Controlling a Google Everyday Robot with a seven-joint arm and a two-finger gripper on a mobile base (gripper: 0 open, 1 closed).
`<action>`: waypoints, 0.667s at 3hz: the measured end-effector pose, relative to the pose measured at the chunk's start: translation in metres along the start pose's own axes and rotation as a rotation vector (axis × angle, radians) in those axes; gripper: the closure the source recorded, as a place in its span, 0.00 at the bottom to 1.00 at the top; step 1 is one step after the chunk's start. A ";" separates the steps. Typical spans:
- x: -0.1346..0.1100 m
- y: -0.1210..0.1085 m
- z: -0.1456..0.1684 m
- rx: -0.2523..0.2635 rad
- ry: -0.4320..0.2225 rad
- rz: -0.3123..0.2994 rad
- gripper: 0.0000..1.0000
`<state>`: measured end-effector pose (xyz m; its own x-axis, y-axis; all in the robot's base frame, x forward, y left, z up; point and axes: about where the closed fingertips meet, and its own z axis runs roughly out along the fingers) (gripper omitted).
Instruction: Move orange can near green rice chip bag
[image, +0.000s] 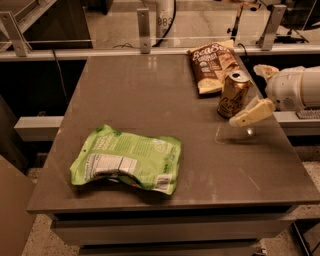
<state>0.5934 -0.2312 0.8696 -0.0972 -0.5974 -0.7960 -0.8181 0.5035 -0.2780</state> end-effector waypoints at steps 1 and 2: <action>0.003 -0.007 0.027 -0.052 -0.035 0.005 0.00; 0.000 -0.012 0.048 -0.085 -0.055 -0.002 0.18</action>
Offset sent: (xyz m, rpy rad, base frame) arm 0.0544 0.0322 -0.0298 0.0678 0.0250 0.1185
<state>0.6298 -0.2076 0.8469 -0.0664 -0.5623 -0.8243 -0.8635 0.4462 -0.2348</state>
